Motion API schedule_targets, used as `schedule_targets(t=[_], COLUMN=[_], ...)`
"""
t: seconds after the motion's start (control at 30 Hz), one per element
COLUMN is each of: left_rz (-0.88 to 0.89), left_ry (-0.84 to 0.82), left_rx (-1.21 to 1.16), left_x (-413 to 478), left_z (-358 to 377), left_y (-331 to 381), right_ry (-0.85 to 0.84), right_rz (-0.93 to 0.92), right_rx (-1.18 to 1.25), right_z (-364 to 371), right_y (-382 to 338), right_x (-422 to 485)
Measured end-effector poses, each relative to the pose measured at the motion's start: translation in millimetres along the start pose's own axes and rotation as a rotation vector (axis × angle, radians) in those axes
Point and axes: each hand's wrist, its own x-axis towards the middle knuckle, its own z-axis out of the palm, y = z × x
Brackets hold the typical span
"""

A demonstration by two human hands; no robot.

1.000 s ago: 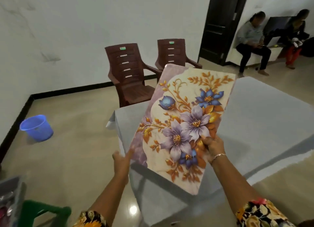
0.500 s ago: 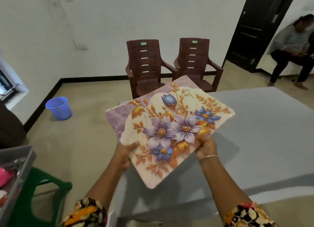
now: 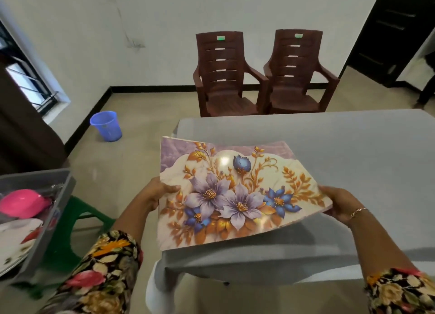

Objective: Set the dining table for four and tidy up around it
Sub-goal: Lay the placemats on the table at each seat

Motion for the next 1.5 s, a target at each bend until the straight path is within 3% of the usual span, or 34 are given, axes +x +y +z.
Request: schedule_targets(t=[0.13,0.47,0.6,0.9,1.13,1.5], left_rz=[-0.013,0.098,0.090,0.001,-0.038,-0.016], left_ry=[0.086,0.450,0.454,0.482,0.439,0.516], left_rx=[-0.029,0.084,0.205,0.273,0.253,0.378], left_x=[4.3,26.3,25.8,12.0,0.6,-1.2], left_z=[10.8,29.2,30.9,23.2,7.0,11.1], left_y=[-11.9,-40.6,-48.0,-63.7,-82.3,-85.3], right_ry=[-0.020,0.125,0.161,0.381,0.413,0.416], right_rz=[0.071,0.041,0.061,-0.142,-0.127,-0.100], right_rx=[-0.367,-0.590,-0.623,-0.818,-0.797,-0.767], right_z=[-0.8,-7.1,-4.9,8.8,11.7,9.9], right_y=[11.6,32.9,43.0,64.5,65.5,64.9], right_x=[8.6,24.4,28.3,22.5,21.2,20.9])
